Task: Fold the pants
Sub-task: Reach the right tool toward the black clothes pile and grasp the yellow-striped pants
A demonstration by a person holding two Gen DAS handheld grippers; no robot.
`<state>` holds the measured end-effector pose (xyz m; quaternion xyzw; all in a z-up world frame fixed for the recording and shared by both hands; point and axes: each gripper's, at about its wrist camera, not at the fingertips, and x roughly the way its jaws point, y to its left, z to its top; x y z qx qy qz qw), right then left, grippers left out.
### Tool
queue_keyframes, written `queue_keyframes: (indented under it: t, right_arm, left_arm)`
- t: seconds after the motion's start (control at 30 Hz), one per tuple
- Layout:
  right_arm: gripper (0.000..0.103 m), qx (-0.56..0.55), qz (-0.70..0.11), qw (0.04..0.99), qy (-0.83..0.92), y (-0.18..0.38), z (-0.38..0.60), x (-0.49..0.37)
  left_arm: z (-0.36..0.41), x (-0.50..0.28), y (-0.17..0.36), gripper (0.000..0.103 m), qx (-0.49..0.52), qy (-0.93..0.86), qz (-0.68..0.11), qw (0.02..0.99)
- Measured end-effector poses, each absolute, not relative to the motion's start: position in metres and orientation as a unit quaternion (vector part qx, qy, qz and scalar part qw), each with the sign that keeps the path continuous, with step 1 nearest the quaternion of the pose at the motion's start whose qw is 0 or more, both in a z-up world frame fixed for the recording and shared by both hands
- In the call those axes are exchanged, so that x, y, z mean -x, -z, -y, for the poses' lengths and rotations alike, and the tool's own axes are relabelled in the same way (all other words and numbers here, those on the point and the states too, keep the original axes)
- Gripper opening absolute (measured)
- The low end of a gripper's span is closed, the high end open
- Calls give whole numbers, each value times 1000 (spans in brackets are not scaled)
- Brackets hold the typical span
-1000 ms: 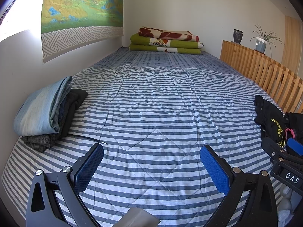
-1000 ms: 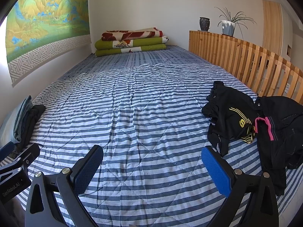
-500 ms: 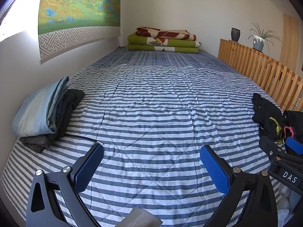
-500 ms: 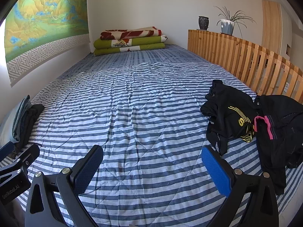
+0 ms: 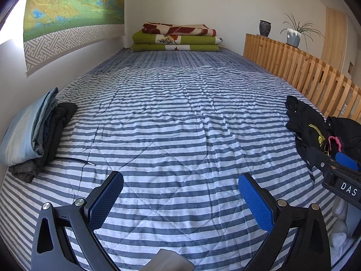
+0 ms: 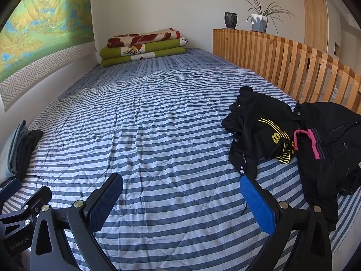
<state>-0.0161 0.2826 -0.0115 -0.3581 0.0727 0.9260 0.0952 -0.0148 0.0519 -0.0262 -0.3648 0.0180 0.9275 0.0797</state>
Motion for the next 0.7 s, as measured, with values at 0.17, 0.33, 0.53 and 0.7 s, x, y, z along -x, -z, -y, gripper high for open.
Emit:
queue_keyframes:
  t: [0.17, 0.33, 0.53, 0.7]
  right_arm:
    - [102, 374, -117, 110, -913, 30, -328, 24]
    - [100, 383, -136, 162, -899, 40, -377, 33]
    - [89, 432, -91, 191, -877, 50, -422, 79]
    - [88, 467, -56, 196, -860, 58, -434, 120]
  left_arm:
    - [-63, 22, 35, 103, 376, -922, -25, 86]
    - [-72, 28, 42, 103, 381, -919, -30, 97]
    - [-82, 36, 52, 103, 382, -916, -51, 111]
    - [-81, 51, 66, 103, 400, -908, -58, 109]
